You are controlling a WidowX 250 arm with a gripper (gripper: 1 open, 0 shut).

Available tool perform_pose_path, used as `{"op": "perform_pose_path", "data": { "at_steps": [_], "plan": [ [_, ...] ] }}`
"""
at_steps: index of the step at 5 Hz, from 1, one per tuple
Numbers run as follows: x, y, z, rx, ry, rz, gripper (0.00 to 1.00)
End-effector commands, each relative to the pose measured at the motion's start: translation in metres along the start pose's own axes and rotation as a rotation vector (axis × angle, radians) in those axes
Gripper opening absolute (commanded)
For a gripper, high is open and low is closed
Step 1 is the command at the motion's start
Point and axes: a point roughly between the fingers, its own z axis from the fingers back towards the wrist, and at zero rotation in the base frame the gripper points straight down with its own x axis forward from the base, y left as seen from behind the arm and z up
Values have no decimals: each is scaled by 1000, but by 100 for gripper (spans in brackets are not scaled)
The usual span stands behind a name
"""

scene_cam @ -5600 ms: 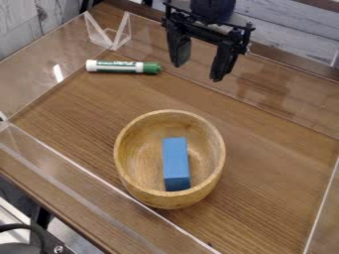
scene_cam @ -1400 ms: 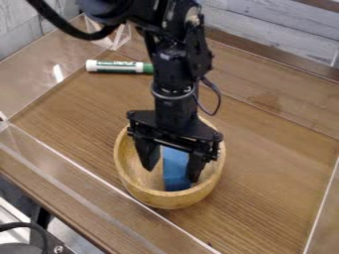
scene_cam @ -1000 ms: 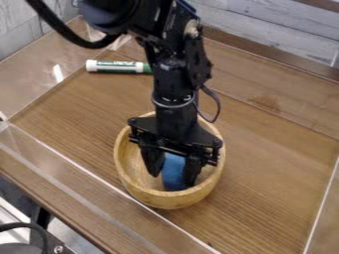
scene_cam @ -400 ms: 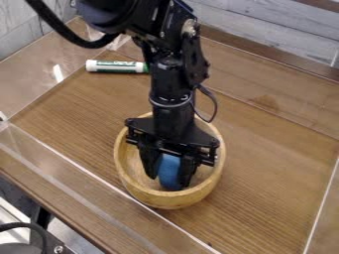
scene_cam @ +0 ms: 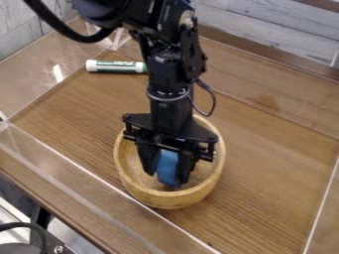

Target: Remove the blue block from inside the brown bowl and put it on the table

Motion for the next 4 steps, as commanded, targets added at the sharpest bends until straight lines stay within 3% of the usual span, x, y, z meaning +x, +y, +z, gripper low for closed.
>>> {"op": "perform_pose_path", "data": {
  "at_steps": [1,4],
  "plan": [
    [10,-1,19,-18,-59,5,0],
    [8,1,36,-25,-43,11,0]
  ]
}}
